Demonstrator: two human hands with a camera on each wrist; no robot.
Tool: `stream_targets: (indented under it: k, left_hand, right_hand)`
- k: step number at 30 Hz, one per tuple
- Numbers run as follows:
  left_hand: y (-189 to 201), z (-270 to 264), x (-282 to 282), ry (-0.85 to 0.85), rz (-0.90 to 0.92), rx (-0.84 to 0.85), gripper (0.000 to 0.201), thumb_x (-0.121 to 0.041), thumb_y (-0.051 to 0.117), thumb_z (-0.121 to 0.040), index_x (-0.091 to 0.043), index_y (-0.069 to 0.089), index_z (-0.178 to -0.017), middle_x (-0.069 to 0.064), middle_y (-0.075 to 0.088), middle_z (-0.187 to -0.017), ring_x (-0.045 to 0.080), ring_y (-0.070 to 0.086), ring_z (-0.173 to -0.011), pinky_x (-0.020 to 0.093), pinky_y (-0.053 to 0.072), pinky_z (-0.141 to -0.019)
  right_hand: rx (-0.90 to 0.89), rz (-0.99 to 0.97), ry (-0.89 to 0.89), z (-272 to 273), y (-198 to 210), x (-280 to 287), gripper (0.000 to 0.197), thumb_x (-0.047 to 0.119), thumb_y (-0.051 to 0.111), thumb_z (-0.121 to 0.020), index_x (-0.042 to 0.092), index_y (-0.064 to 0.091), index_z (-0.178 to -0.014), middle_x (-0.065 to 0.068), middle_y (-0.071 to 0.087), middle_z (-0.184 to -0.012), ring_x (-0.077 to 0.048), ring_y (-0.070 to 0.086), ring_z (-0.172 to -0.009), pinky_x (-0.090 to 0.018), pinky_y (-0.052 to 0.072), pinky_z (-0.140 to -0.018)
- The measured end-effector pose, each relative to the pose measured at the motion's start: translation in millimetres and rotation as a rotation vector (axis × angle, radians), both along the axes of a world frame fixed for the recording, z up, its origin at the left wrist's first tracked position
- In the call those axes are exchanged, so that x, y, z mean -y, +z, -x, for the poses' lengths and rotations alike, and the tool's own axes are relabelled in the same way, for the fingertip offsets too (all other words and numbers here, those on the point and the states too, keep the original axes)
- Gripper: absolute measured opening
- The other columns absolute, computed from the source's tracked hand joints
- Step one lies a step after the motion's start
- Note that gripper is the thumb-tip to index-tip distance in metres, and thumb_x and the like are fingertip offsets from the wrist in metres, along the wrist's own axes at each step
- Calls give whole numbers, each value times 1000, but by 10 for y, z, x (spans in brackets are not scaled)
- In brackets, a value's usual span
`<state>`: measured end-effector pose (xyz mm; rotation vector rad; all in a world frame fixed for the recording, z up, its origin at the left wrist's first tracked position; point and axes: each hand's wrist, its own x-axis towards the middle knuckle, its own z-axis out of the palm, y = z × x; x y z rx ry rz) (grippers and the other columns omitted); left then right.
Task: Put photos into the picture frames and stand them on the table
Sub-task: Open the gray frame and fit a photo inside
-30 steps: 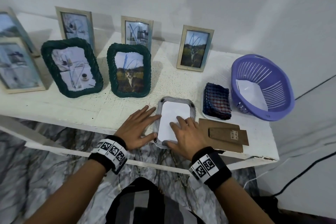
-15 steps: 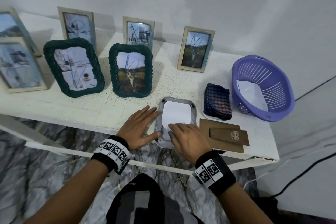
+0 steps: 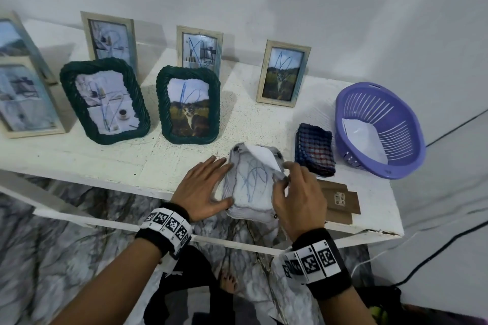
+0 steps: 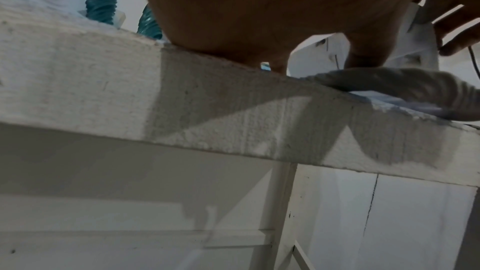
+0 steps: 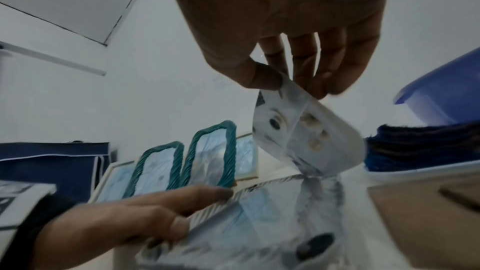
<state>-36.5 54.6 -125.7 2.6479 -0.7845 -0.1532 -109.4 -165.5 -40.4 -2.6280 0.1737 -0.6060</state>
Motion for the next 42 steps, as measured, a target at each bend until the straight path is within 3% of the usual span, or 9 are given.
stream_targets:
  k: [6,12,17,23,26,31,35,37,42]
  left_hand:
    - [-4,3,-5,-5,45,-5,85,-74,37,-82,-35,14,-154,-6,16,-162,11,6,-149,37,9,-121]
    - [73,-12,-17,2,174,-144,80,-76,38,-83,-40,17,-152,-6,13,-162,11,6,-149,38,12,-120]
    - [420,14,98,97,555,-216,56,-60,55,-85,-32,53,-133,-12,48,-139,-1,44,-125,26,37,-108]
    - [691,76,439,122,895,-673,37,-12,67,-91,-17,58,-126,6,73,-99,20,72,-87,36,57,-84]
    - [761,114,590,137,961,-678,38,-6,65,-91,-17,56,-126,12,72,-96,19,70,-77,32,56,-71]
    - [782,161,854,85,897,-639,45,-8,69,-89,-17,53,-129,12,69,-96,19,67,-81,34,57,-76]
    - [779,111,1109,146,899,-581,45,-8,69,-88,-24,52,-126,0,69,-93,13,66,-84,38,57,-83]
    - [746,80,1210,199,895,-529,47,-7,70,-87,-32,52,-123,-5,70,-93,10,65,-85,35,56,-84]
    - [615,-20,1574,287,873,-477,52,-8,71,-87,-33,48,-127,6,66,-94,21,63,-89,37,52,-85]
  right_hand:
    - [23,-312,-203,23,-14,343,20,0,58,-87,5,64,-106,-15,68,-90,-29,61,-78,-28,43,-70]
    - [-24,-845,-347,211,-152,431,20,-1,59,-89,19,61,-89,-12,69,-84,-35,65,-78,-52,56,-75]
    - [10,-1471,-328,312,-187,231,12,-6,55,-91,2,62,-97,-19,69,-85,-24,66,-67,-29,57,-60]
    - [44,-1587,-249,364,-167,64,13,-8,53,-91,3,60,-95,-9,71,-74,-18,65,-60,-26,57,-59]
    - [57,-1550,-254,395,-113,92,13,-9,53,-91,3,59,-92,-8,71,-71,-19,66,-59,-26,57,-60]
    - [-46,-1327,-244,431,-35,366,9,-4,59,-90,-2,61,-98,-21,70,-84,-28,69,-71,-32,58,-61]
    - [-137,-550,-222,393,5,923,32,12,64,-90,12,59,-122,-5,65,-110,-19,65,-85,-33,54,-75]
    - [-28,-220,-282,327,44,1272,48,11,67,-85,13,54,-131,-10,55,-122,-28,61,-92,-36,52,-76]
    - [-150,341,-249,95,67,1999,61,35,81,-67,21,61,-123,-19,56,-120,-42,53,-97,-50,48,-78]
